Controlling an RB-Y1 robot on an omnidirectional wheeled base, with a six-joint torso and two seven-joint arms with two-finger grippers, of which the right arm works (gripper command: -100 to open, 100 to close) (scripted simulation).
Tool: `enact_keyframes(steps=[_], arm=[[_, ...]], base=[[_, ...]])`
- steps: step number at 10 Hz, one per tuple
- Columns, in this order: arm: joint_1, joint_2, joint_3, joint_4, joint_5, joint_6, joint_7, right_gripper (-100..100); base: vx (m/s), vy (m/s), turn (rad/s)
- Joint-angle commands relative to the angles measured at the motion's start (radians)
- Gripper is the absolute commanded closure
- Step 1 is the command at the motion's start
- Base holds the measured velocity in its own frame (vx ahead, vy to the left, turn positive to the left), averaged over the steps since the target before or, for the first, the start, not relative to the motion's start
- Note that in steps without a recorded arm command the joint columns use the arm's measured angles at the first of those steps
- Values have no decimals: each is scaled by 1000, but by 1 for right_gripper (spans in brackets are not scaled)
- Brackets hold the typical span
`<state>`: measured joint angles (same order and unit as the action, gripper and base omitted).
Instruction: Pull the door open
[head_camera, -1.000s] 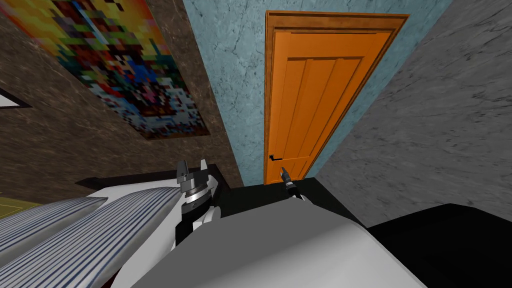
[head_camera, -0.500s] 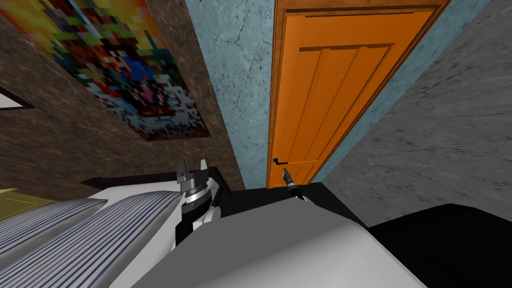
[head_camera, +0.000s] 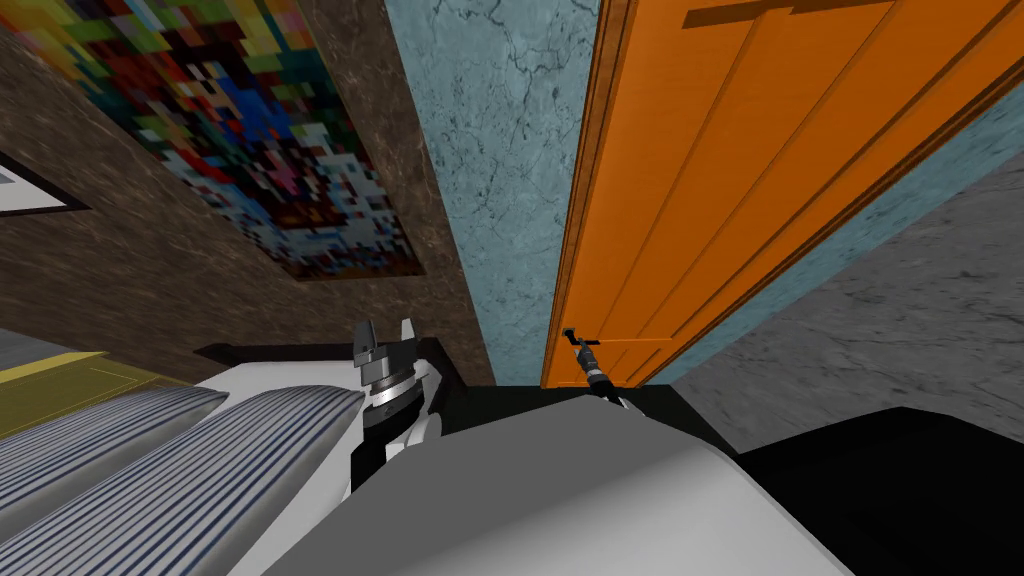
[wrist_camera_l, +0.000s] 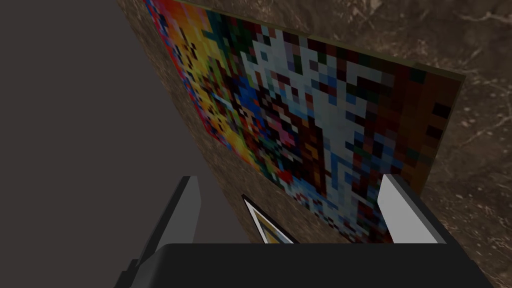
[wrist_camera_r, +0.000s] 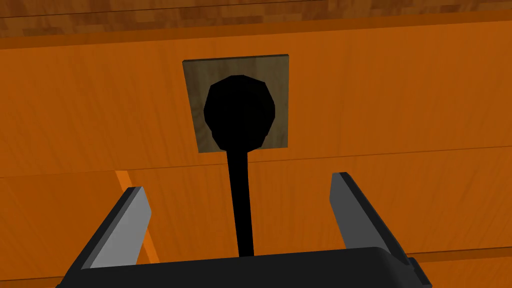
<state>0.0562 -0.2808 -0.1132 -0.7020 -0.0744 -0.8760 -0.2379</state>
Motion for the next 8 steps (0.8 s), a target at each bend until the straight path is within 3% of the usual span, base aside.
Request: enact_keyframes(steps=[1, 2, 3, 4, 8], arm=[[17, -2, -1, -31, -1, 17, -3, -100], [22, -18, -13, -15, -10, 4, -14, -100], [8, -11, -8, 2, -6, -1, -7, -100], [8, -11, -8, 2, -6, -1, -7, 100], [8, -11, -8, 2, -6, -1, -7, 100]], base=[[45, -18, -1], [113, -21, 122], [68, -14, 34], [-17, 1, -30], [-14, 1, 1]])
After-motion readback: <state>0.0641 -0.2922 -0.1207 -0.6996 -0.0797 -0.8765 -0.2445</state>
